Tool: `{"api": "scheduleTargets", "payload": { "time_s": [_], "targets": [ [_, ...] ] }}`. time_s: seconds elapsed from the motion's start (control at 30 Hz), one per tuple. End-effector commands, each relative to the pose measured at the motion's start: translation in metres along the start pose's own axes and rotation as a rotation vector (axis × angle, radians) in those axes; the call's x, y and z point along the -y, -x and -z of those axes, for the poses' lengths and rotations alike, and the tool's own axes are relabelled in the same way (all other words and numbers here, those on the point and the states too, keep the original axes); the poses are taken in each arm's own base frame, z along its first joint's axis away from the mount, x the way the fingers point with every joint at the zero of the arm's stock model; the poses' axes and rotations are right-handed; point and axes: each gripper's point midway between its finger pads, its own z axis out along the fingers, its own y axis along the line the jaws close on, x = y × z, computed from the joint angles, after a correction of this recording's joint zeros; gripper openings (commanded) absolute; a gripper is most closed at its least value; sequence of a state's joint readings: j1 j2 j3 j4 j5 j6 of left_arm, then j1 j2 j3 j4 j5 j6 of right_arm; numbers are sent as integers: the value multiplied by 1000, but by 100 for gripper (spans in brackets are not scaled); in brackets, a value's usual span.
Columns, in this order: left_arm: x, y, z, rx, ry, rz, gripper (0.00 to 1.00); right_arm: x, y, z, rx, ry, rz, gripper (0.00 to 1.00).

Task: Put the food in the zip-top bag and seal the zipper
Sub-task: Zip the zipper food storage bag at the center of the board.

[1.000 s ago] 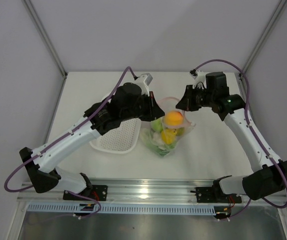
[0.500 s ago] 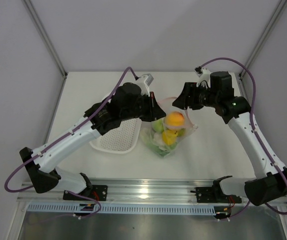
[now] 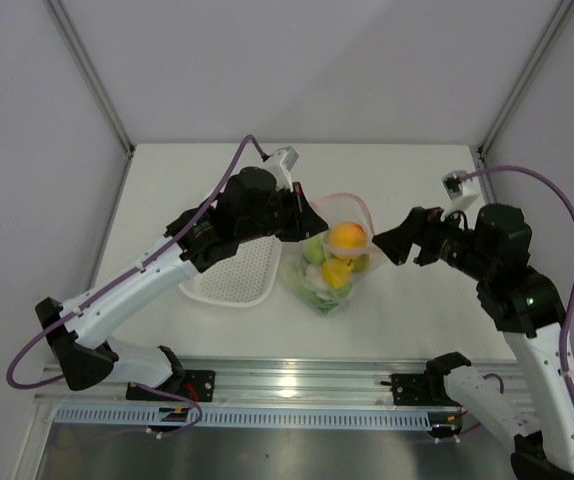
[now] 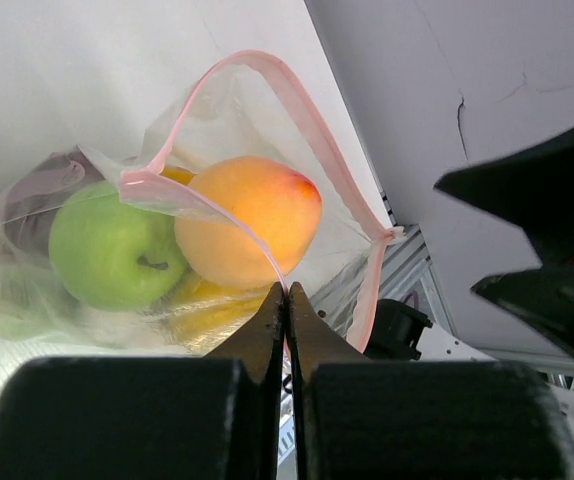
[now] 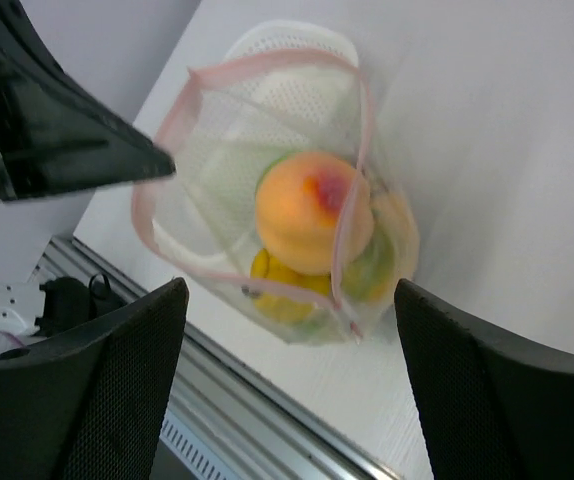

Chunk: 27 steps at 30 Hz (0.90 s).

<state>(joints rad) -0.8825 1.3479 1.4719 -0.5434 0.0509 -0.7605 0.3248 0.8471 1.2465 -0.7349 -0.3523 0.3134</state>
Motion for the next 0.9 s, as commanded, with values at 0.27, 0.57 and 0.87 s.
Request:
{"api": "scheduleTargets", "payload": {
  "time_s": [0.27, 0.57, 0.87],
  "targets": [
    [17, 25, 21, 104, -75, 44, 1, 6, -61, 4, 27, 81, -67, 80],
    [18, 19, 17, 79, -91, 53, 0, 8, -65, -8, 176, 149, 51, 76],
    [17, 19, 18, 75, -91, 46, 1, 11, -56, -24, 237, 167, 139, 67]
  ]
}}
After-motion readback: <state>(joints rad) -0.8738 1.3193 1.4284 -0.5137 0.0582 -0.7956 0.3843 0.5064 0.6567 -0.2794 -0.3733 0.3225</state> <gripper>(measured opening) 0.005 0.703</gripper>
